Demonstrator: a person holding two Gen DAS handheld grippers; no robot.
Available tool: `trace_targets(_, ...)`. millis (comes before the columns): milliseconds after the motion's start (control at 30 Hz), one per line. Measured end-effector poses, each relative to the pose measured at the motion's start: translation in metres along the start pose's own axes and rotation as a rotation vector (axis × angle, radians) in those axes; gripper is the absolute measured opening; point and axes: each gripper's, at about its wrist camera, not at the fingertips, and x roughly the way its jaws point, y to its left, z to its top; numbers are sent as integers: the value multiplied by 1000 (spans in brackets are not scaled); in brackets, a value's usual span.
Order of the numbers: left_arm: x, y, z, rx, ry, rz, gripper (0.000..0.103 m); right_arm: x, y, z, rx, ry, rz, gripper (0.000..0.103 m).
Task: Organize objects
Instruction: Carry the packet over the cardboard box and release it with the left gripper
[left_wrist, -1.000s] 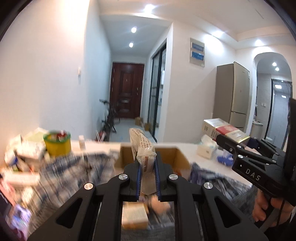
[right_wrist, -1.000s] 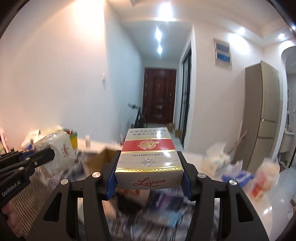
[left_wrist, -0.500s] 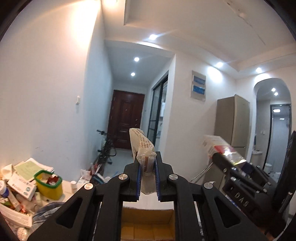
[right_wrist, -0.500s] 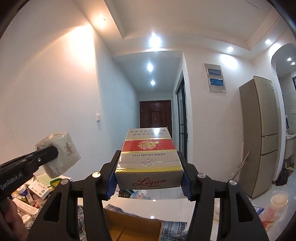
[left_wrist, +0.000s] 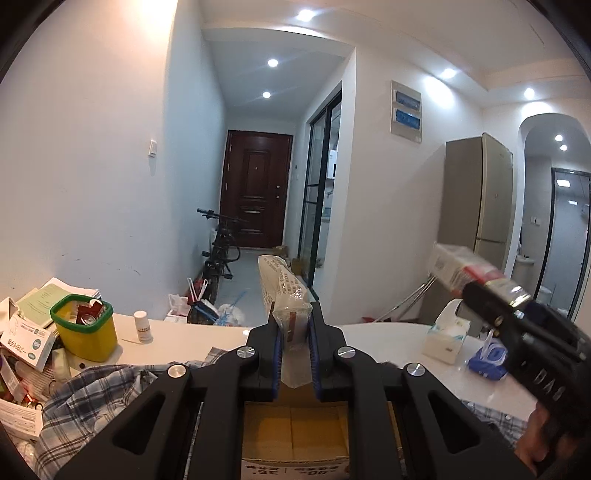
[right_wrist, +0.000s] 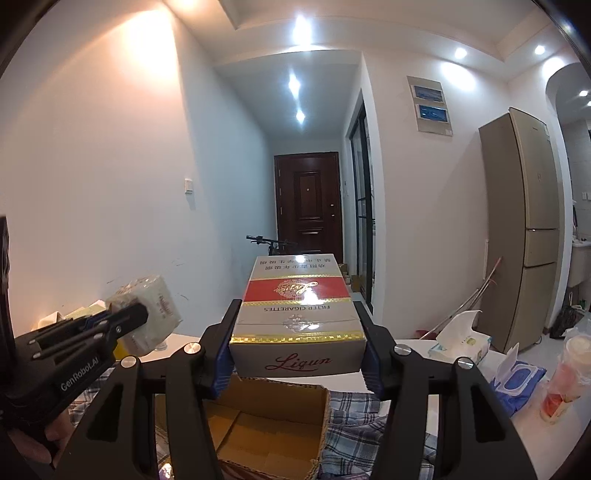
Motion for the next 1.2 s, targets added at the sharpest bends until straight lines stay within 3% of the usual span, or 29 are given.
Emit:
trace_targets(100, 2, -1, -3, -23, 26, -38, 13, 0, -6, -4, 10, 12, -18, 55)
trace_targets(300, -3, -14, -2, 27, 1, -43, 13, 2, -12, -2, 14, 12, -20, 55)
trace_targets(733, 34, 16, -16, -33, 93, -56, 13, 16, -14, -16, -8, 46, -23, 55)
trace_targets(833, 48, 17, -22, -28, 142, -70, 13, 18, -13, -18, -25, 53, -16, 55)
trace_targets(1067, 75, 14, -42, -30, 345, -47, 13, 22, -10, -22, -40, 92, -10, 55)
trace_targets(1200, 79, 14, -49, -41, 396, -56, 13, 29, -12, -27, -25, 145, -13, 55)
